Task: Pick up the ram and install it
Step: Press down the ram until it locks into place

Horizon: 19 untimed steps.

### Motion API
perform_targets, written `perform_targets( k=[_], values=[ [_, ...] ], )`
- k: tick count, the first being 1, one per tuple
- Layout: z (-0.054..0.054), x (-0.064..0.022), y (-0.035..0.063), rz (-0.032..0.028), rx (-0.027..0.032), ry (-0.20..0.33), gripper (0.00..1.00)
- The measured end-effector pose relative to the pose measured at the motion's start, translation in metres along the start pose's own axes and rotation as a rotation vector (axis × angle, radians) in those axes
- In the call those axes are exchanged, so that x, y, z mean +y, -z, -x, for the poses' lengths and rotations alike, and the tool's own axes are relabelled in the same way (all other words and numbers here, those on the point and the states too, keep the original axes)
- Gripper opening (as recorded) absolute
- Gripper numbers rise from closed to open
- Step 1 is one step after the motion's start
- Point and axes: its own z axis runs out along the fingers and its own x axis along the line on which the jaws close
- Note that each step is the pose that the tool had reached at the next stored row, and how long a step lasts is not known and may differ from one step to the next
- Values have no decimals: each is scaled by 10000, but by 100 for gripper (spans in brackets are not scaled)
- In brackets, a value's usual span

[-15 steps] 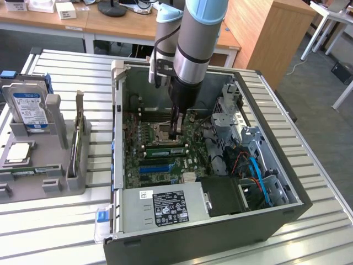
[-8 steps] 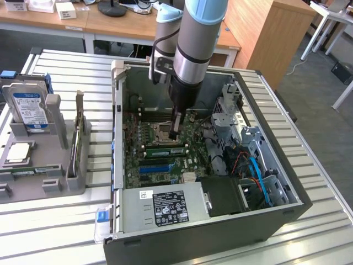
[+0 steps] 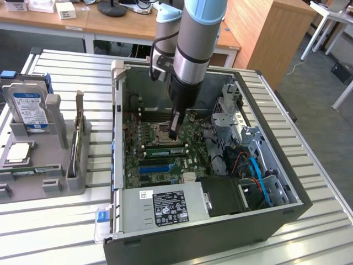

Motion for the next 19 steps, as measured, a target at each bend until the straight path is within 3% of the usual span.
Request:
perform_targets(
  k=[19],
  values=[
    [-4,5,-15,-157,-98,-2940,11]
  ],
)
